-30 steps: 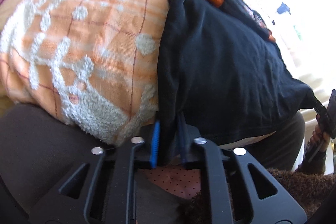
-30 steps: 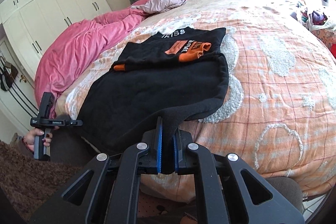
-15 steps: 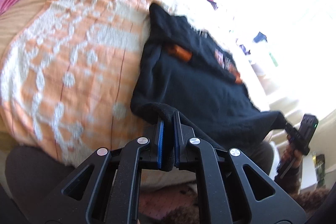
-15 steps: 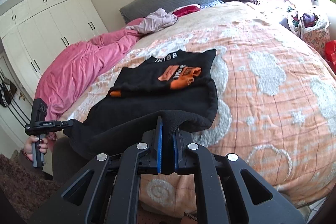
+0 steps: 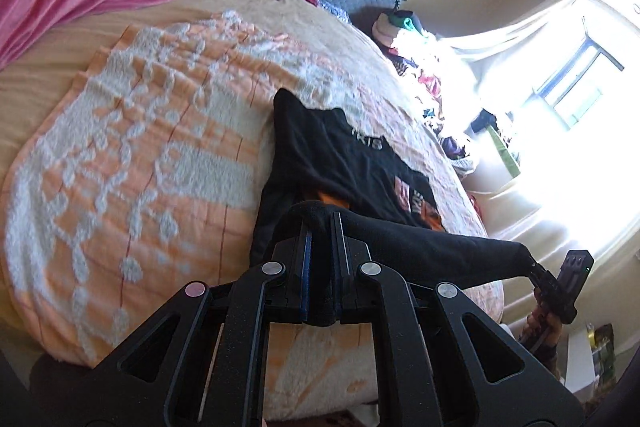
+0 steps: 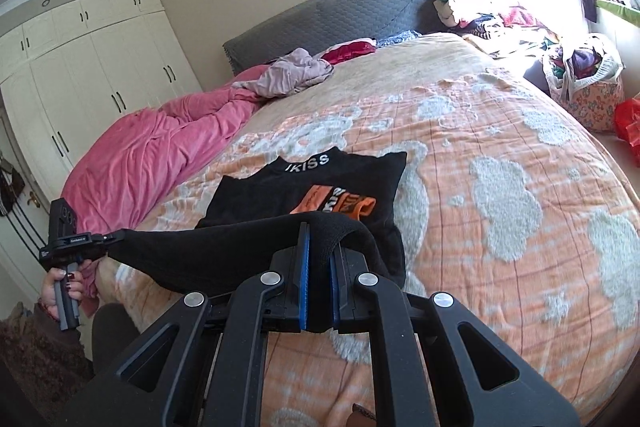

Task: Fold small clothes
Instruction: 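Lift the hem with both tools and fold it toward the collar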

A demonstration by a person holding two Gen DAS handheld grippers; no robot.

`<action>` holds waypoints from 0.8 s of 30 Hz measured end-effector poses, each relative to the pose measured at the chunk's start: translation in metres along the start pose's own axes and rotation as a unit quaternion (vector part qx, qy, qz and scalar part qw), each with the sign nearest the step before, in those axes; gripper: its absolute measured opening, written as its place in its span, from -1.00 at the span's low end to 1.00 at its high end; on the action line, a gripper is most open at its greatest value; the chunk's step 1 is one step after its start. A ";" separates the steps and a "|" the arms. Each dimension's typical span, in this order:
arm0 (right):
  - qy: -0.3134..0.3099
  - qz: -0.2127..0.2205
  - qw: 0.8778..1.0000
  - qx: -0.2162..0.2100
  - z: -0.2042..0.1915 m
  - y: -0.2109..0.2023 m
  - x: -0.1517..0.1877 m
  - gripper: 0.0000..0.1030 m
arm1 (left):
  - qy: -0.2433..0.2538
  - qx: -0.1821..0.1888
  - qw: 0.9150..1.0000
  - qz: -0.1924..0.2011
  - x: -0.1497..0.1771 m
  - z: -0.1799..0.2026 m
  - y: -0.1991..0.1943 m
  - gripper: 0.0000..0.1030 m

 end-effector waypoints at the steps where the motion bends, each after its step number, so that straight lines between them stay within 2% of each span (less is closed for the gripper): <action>1: -0.003 0.003 1.000 0.005 -0.001 0.003 -0.004 -0.87 | 0.003 -0.002 1.000 0.004 -0.005 0.002 0.003 -0.96; 13: 0.000 0.017 0.999 0.027 0.009 0.037 -0.043 -0.86 | 0.026 -0.013 0.999 0.042 -0.059 0.017 0.030 -0.96; 24: 0.002 0.015 0.998 0.057 0.018 0.083 -0.068 -0.86 | 0.026 -0.036 0.998 0.043 -0.097 0.004 0.079 -0.96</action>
Point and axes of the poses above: each gripper's, at about its wrist camera, not at the fingertips, and y roughly the way its jaws point, z to its right, x to its underside, the point moved 4 cm from there along y, roughly the way its jaws point, and after that the axes turned 7 degrees about x, right-handed, at the moved point
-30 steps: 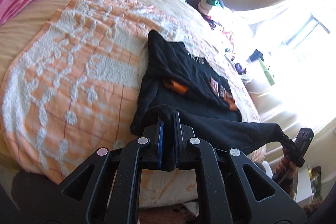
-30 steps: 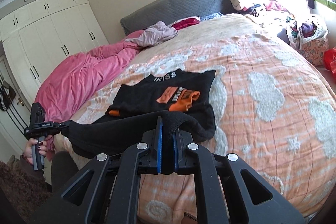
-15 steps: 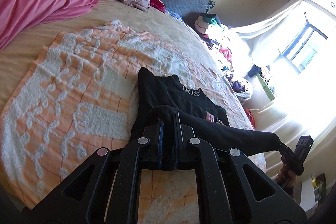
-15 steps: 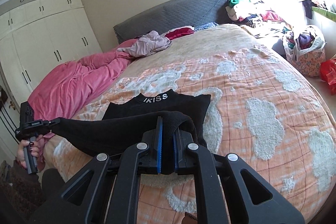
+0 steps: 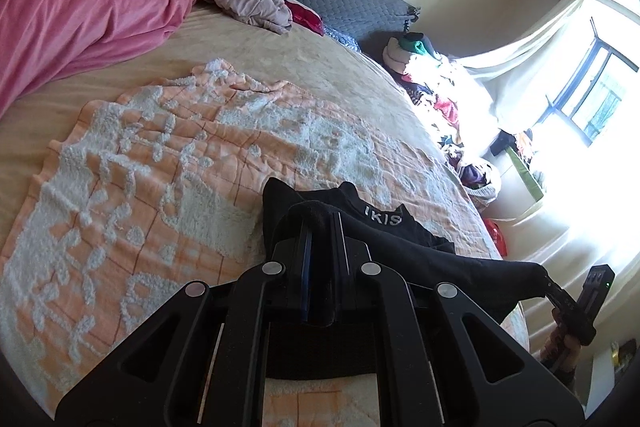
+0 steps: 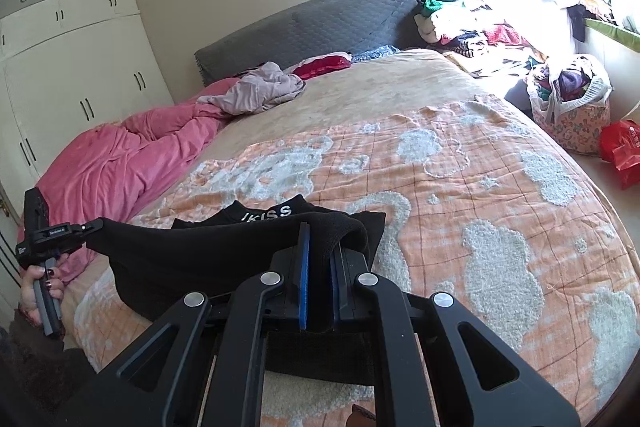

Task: Fold small clothes
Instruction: 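Lift the hem with both tools and fold it toward the collar, then lay the folded hem just below the collar with both tools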

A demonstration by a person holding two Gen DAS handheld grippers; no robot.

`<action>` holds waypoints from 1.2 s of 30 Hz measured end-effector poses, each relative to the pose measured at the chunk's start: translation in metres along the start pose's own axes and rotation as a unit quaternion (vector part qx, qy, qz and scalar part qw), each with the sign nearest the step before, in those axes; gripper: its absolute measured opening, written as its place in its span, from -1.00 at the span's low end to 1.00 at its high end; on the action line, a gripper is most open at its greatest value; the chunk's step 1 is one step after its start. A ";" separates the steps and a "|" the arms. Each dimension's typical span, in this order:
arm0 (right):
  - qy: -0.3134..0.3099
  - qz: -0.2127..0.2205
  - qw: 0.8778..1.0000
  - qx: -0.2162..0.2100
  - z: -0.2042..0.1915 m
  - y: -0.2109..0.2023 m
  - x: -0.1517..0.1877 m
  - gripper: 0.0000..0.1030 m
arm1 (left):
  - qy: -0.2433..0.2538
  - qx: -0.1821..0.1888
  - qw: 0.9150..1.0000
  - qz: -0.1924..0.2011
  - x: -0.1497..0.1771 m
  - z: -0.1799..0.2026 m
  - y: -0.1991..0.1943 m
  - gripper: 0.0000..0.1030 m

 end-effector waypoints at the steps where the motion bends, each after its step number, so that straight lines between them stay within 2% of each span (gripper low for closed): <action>1: 0.001 -0.001 1.000 0.003 0.001 0.005 -0.001 -0.86 | 0.000 -0.002 1.000 -0.001 -0.002 -0.002 0.004 -0.96; 12: 0.016 -0.037 0.999 0.030 0.017 0.063 0.004 -0.86 | 0.021 -0.046 0.998 -0.033 -0.001 -0.023 0.058 -0.96; 26: 0.026 -0.071 0.995 0.063 0.030 0.111 0.032 -0.81 | 0.026 -0.078 0.995 -0.058 0.015 -0.046 0.091 -0.92; 28: 0.021 -0.072 0.995 0.067 0.030 0.112 0.035 -0.71 | 0.032 -0.085 0.994 -0.058 0.015 -0.045 0.091 -0.78; 29: 0.019 -0.074 0.995 0.070 0.029 0.112 0.036 -0.42 | 0.040 -0.096 0.993 -0.057 0.016 -0.045 0.091 -0.51; 30: 0.016 -0.074 0.994 0.075 0.029 0.112 0.038 -0.02 | 0.045 -0.102 0.992 -0.055 0.016 -0.044 0.090 -0.35; 31: 0.012 -0.074 0.994 0.077 0.028 0.112 0.040 0.05 | 0.047 -0.104 0.992 -0.054 0.017 -0.044 0.090 -0.35; 34: 0.001 -0.077 0.994 0.078 0.025 0.109 0.045 0.05 | 0.050 -0.107 0.992 -0.053 0.019 -0.043 0.086 -0.30; 36: -0.009 -0.070 0.993 0.091 0.023 0.103 0.046 0.13 | 0.058 -0.114 0.991 -0.041 0.020 -0.039 0.078 -0.16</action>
Point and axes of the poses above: each gripper's, at about its wrist camera, not at the fingertips, and y roughly the way its jaws point, z to its right, x to its underside, the point moved 4 cm from there along y, roughly the way its jaws point, and after that the axes turned 7 degrees about x, right-handed, at the moved point
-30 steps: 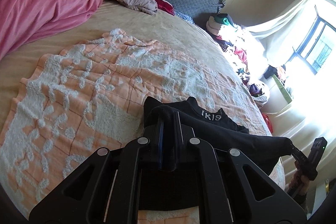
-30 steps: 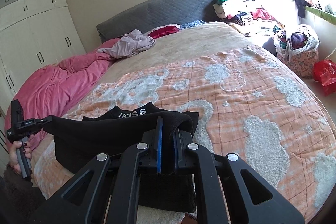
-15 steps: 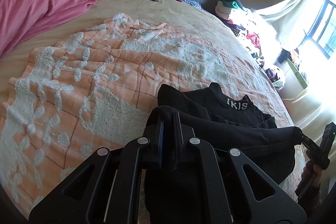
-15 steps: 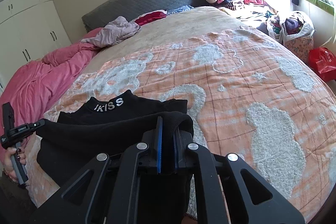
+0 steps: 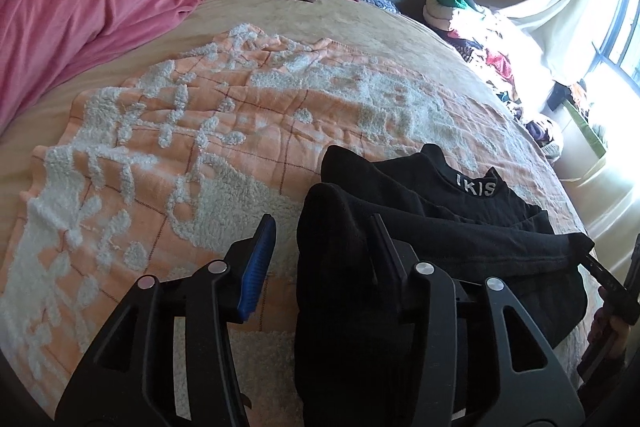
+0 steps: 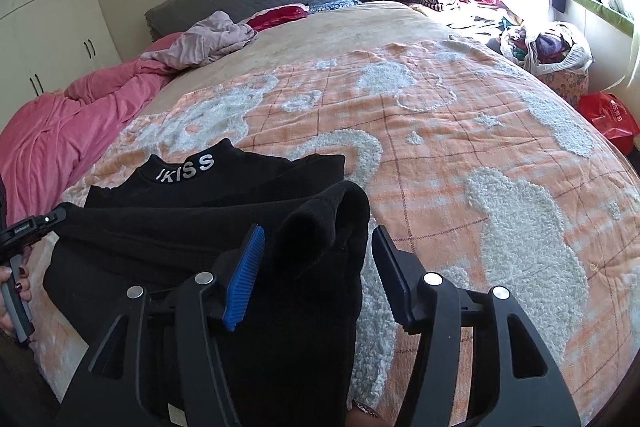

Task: Fold small clothes
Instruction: 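Lay the folded hem just below the collar with both tools, then open both tools and release the hem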

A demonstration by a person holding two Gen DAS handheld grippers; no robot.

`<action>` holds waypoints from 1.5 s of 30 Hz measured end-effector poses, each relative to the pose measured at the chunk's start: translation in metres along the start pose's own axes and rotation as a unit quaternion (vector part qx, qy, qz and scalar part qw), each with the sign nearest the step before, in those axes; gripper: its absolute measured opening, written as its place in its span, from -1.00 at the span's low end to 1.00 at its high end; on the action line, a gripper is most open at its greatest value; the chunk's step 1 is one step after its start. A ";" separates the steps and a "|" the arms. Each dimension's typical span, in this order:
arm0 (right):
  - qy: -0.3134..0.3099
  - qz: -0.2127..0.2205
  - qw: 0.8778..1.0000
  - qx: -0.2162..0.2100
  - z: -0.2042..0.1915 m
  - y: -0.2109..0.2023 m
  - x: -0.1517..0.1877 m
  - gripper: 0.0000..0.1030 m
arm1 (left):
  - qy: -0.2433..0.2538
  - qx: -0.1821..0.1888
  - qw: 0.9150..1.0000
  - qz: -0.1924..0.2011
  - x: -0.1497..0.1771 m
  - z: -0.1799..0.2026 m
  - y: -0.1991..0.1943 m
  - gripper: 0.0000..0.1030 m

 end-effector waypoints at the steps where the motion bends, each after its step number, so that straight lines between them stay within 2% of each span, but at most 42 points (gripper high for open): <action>1: -0.001 0.007 1.000 0.006 0.000 -0.005 0.001 0.16 | 0.003 -0.002 1.000 0.010 0.000 0.002 -0.005 -0.12; 2: 0.002 0.015 1.000 0.008 0.001 -0.011 0.001 0.22 | 0.010 -0.005 1.000 0.022 -0.001 0.005 -0.012 -0.05; 5: 0.009 0.046 0.999 0.005 0.000 -0.028 -0.001 0.23 | 0.033 -0.023 0.998 0.050 0.001 0.015 -0.030 -0.05; 7: 0.002 0.062 0.998 -0.003 -0.004 -0.037 -0.003 0.22 | 0.047 -0.020 0.997 0.057 0.004 0.023 -0.036 -0.05; 8: -0.006 0.065 0.998 -0.008 -0.007 -0.040 -0.004 0.06 | 0.053 -0.011 0.997 0.055 0.006 0.029 -0.038 -0.11; 9: -0.018 0.064 0.998 -0.016 -0.013 -0.041 -0.004 -0.27 | 0.062 0.001 0.997 0.048 0.008 0.037 -0.039 -0.29; 12: -0.074 0.051 0.995 -0.040 -0.037 -0.042 0.002 -0.76 | 0.099 0.018 0.995 0.024 0.019 0.060 -0.032 -0.54; 13: -0.096 0.043 0.993 -0.048 -0.046 -0.041 0.006 -0.82 | 0.111 0.024 0.993 0.013 0.025 0.068 -0.028 -0.60; 14: -0.111 0.035 0.992 -0.055 -0.054 -0.040 0.010 -0.83 | 0.119 0.032 0.992 0.000 0.032 0.075 -0.023 -0.71; 15: -0.127 0.025 0.990 -0.064 -0.063 -0.037 0.014 -0.83 | 0.127 0.039 0.991 -0.016 0.039 0.081 -0.016 -0.74; 17: -0.152 -0.003 0.986 -0.075 -0.075 -0.030 0.024 -0.83 | 0.149 0.042 0.987 -0.044 0.055 0.092 -0.001 -0.74; 19: -0.176 -0.024 0.982 -0.064 -0.085 -0.023 0.033 -0.83 | 0.163 0.031 0.984 -0.059 0.064 0.096 0.010 -0.74; 21: -0.184 -0.042 0.981 -0.043 -0.087 -0.014 0.041 -0.83 | 0.169 0.022 0.984 -0.059 0.066 0.096 0.015 -0.74; 23: -0.176 -0.050 0.982 -0.042 -0.086 -0.007 0.044 -0.84 | 0.164 0.021 0.984 -0.061 0.064 0.094 0.021 -0.74; 27: -0.180 -0.048 0.982 -0.025 -0.086 0.003 0.039 -0.87 | 0.158 0.014 0.985 -0.067 0.056 0.088 0.031 -0.73; 33: -0.191 -0.047 0.980 -0.026 -0.091 0.023 0.023 -0.87 | 0.153 0.014 0.986 -0.069 0.040 0.085 0.047 -0.71; 36: -0.170 -0.046 0.983 -0.040 -0.088 0.033 0.010 -0.87 | 0.144 0.014 0.987 -0.064 0.033 0.081 0.053 -0.59; 41: -0.107 -0.046 0.991 -0.065 -0.074 0.052 -0.014 -0.86 | 0.124 0.019 0.991 -0.050 0.013 0.075 0.061 -0.56; 43: -0.088 -0.050 0.993 -0.060 -0.066 0.058 -0.020 -0.81 | 0.114 0.022 0.992 -0.040 0.006 0.070 0.059 -0.47; 45: -0.071 -0.047 0.995 -0.052 -0.056 0.058 -0.024 -0.81 | 0.100 0.015 0.994 -0.029 0.000 0.061 0.054 -0.25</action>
Point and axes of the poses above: each gripper's, at about its wrist camera, not at the fingertips, and y roughly the way its jaws point, z to its right, x to its underside, the point moved 4 cm from there along y, roughly the way its jaws point, and after that the axes turned 7 degrees about x, right-handed, at the moved point
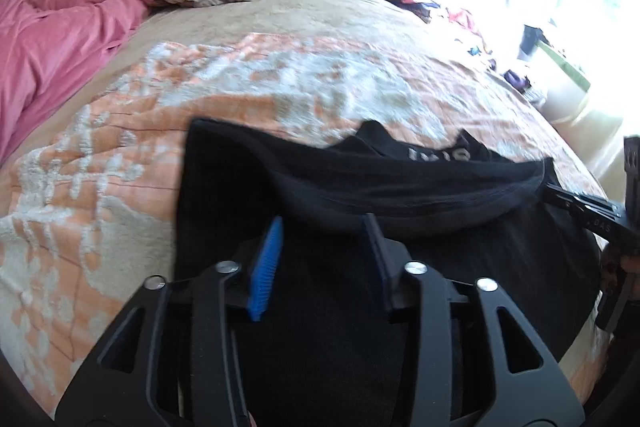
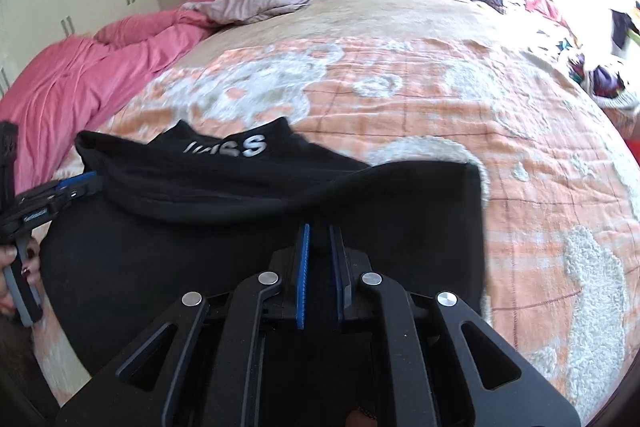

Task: Fold small clothes
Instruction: 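Open both tools and release the hem, then move both open tools to the side edge of the folded sweatshirt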

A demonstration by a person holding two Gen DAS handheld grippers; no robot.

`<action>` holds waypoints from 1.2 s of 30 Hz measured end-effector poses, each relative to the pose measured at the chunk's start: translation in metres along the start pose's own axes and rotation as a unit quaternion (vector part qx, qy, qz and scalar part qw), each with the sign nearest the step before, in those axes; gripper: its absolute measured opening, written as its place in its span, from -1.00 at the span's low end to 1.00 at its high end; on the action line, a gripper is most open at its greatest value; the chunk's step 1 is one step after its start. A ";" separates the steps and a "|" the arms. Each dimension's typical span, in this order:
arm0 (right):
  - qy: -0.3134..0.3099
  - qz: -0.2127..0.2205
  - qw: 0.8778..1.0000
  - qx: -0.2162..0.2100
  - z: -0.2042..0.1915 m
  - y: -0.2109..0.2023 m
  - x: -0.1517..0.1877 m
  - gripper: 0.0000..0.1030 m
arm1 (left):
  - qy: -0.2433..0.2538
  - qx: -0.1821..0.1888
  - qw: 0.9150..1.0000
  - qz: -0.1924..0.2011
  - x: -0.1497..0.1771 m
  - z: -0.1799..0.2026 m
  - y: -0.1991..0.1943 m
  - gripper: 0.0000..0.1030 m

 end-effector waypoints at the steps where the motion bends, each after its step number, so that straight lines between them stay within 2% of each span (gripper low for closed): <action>1: 0.007 0.004 1.000 0.002 0.005 -0.003 -0.001 -0.80 | -0.015 -0.001 1.000 0.007 -0.003 -0.008 -0.004 -0.24; 3: 0.020 0.018 1.000 0.015 0.016 -0.010 -0.004 -0.54 | -0.039 -0.004 0.999 0.017 -0.008 -0.024 -0.010 -0.23; 5: 0.026 0.031 0.999 0.034 0.027 -0.017 -0.007 -0.38 | -0.059 -0.009 0.998 0.022 -0.011 -0.036 -0.014 -0.16; 7: 0.030 0.035 0.997 0.058 0.038 -0.019 -0.008 -0.36 | -0.081 -0.016 0.996 0.023 -0.011 -0.049 -0.017 -0.09; 9: 0.039 0.027 0.996 0.074 0.050 -0.017 -0.007 -0.19 | -0.101 -0.015 0.995 0.023 -0.010 -0.059 -0.018 -0.04; 12: 0.054 0.002 0.997 0.062 0.062 -0.007 -0.004 -0.07 | -0.119 -0.017 0.993 0.015 -0.008 -0.072 -0.014 0.07; 15: 0.064 -0.014 0.997 0.048 0.066 0.001 0.000 -0.07 | -0.137 0.007 0.991 -0.006 -0.003 -0.079 -0.003 0.07; 17: 0.066 -0.019 0.997 0.037 0.065 0.004 0.003 -0.13 | -0.139 0.015 0.990 -0.015 0.001 -0.078 0.003 0.05; 18: 0.064 -0.019 0.997 0.033 0.062 0.004 0.003 -0.37 | -0.136 0.013 0.991 -0.014 0.001 -0.077 0.004 -0.11; 19: 0.061 -0.017 0.998 0.028 0.058 0.003 0.003 -0.49 | -0.133 0.013 0.991 -0.011 0.002 -0.075 0.003 -0.29; 20: 0.058 -0.012 0.998 0.025 0.056 0.001 0.002 -0.70 | -0.133 0.016 0.991 -0.008 0.002 -0.074 0.003 -0.66; 21: 0.053 -0.006 0.998 0.031 0.052 -0.002 0.000 -0.83 | -0.136 0.018 0.991 -0.004 0.002 -0.074 0.002 -0.77; 23: 0.045 0.011 0.998 0.038 0.049 -0.009 -0.003 -0.85 | -0.134 0.019 0.991 0.009 -0.001 -0.073 -0.004 -0.93; 27: 0.057 0.051 0.996 0.043 0.053 -0.023 -0.012 -0.87 | -0.124 0.029 0.991 0.046 -0.013 -0.068 -0.021 -0.94; 29: 0.064 0.062 0.995 0.048 0.056 -0.025 -0.014 -0.87 | -0.114 0.021 0.991 0.060 -0.018 -0.067 -0.027 -0.94; 32: 0.076 0.055 0.994 0.057 0.063 -0.018 -0.012 -0.87 | -0.113 0.003 0.992 0.056 -0.016 -0.069 -0.021 -0.94; 36: 0.077 0.025 0.994 0.072 0.063 -0.002 -0.005 -0.86 | -0.098 -0.036 0.994 0.025 -0.005 -0.070 -0.002 -0.93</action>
Point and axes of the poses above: each gripper's, at about its wrist camera, not at the fingertips, and y roughly the way its jaws point, z to its right, x to its underside, the point moved 4 cm from there along y, roughly the way its jaws point, and after that the axes turned 7 degrees about x, right-handed, at the moved point
